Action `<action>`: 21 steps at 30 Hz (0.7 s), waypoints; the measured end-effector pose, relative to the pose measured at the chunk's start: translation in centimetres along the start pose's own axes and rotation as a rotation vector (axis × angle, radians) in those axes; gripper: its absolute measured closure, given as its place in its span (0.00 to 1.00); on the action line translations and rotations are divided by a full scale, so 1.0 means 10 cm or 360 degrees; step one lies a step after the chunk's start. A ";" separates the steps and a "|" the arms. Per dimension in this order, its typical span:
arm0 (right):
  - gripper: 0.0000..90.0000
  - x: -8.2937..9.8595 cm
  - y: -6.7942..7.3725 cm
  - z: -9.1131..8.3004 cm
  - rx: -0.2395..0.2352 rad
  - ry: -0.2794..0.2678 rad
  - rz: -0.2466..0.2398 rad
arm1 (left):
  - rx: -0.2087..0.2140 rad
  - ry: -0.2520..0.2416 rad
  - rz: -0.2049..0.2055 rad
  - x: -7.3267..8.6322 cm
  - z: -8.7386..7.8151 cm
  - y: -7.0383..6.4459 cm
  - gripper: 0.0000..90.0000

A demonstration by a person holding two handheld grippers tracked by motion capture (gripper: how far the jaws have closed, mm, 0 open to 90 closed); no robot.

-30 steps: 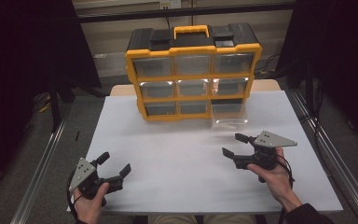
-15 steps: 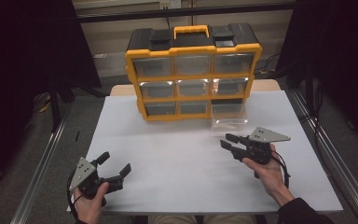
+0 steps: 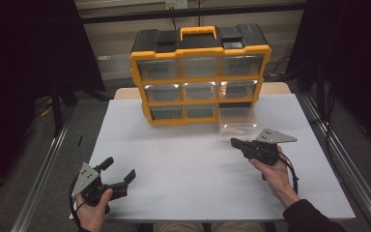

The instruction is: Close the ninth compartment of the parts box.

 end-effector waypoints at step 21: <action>1.00 0.06 -0.16 0.14 0.0091 0.0029 -0.0036 | 0.0011 0.0000 0.0005 0.00 0.00 -0.01 0.05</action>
Point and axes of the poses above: each handheld gripper's, and its own axes: z roughly forward along the jaws, x roughly out of its underside, y roughly to its left, the point moved 5 cm from there along z, roughly forward along the jaws, and after that the axes turned 12 degrees about x, right-handed, at the moved point
